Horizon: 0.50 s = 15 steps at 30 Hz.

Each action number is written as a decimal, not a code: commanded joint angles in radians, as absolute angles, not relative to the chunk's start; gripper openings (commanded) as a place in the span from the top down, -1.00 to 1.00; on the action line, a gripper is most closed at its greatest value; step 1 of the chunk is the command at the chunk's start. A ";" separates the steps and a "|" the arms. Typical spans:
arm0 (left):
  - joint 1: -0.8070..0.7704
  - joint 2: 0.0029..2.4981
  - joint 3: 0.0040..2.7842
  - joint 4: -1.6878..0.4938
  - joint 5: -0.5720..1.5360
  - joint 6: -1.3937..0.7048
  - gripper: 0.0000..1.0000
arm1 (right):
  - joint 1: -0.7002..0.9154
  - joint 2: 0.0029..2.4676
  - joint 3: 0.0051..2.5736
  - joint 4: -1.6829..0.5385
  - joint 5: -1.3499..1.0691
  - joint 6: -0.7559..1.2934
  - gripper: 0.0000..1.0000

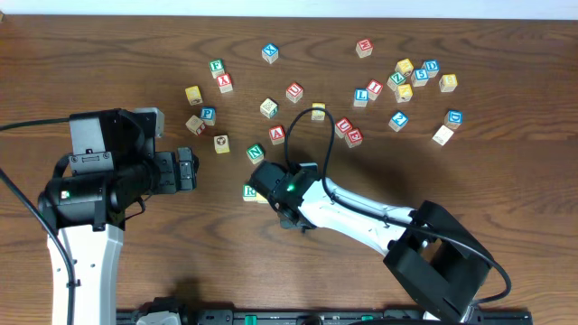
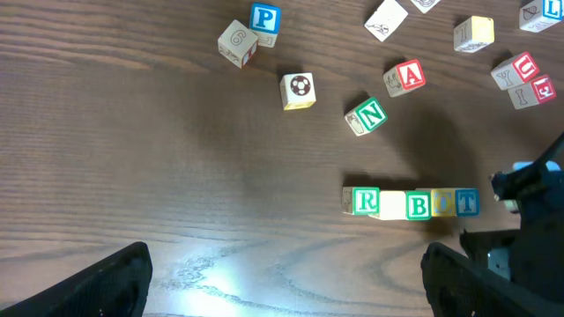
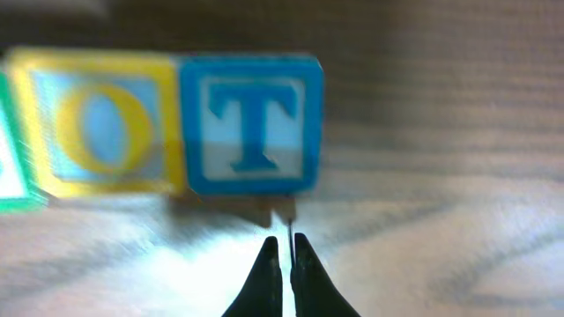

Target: Spell out ROBOT

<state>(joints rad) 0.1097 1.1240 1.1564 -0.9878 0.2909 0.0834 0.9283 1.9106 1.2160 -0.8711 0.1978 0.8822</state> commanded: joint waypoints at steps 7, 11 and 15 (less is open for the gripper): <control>0.114 1.123 1.169 -0.989 0.306 0.097 -0.92 | 0.921 1.905 1.216 -1.085 0.426 1.087 0.98; 0.114 1.123 1.169 -0.989 0.306 0.097 -0.92 | 0.883 1.894 1.221 -1.110 0.466 1.095 0.98; 0.114 1.123 1.169 -0.989 0.306 0.097 -0.92 | 0.836 1.861 1.243 -1.103 0.473 1.086 0.98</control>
